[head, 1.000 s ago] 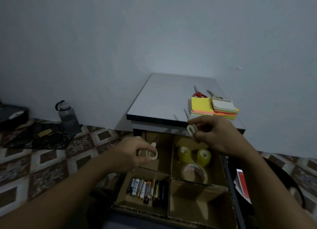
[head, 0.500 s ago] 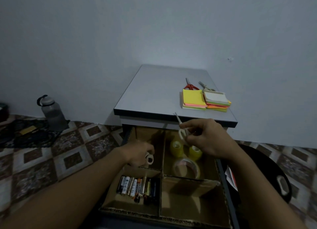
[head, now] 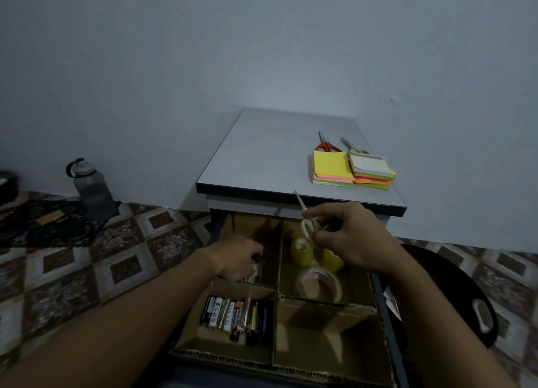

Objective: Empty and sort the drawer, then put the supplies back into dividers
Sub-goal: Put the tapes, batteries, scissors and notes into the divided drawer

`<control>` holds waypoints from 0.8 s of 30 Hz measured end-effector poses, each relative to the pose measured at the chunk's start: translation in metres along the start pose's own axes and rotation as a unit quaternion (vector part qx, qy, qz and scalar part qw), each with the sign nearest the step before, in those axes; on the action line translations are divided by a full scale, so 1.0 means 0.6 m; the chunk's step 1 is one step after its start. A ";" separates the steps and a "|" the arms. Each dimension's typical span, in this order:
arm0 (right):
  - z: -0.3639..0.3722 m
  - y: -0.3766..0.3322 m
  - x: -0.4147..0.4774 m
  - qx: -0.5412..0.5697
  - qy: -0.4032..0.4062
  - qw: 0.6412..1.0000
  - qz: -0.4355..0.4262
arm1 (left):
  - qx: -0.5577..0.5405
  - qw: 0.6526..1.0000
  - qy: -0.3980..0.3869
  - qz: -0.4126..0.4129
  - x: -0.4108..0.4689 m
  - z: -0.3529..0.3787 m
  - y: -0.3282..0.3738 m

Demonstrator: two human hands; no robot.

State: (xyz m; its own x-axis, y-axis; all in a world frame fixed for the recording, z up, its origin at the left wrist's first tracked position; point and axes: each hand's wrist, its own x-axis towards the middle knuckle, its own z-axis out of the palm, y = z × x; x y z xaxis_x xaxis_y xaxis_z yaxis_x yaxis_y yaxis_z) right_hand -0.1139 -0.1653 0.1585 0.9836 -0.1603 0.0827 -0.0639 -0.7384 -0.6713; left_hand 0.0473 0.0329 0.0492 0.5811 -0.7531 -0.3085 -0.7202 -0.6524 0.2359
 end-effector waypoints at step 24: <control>0.208 -0.017 0.069 -0.122 -0.094 0.988 0.023 | -0.274 0.920 0.280 -0.005 -0.077 0.055 -0.119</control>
State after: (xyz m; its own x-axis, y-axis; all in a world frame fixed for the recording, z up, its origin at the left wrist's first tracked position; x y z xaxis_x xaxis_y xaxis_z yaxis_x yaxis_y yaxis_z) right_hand -0.0516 -0.0825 0.0769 0.9913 -0.0891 -0.0970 -0.1247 -0.8730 -0.4716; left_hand 0.0592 0.1171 0.0164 0.8018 -0.5717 0.1742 -0.5038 -0.4897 0.7116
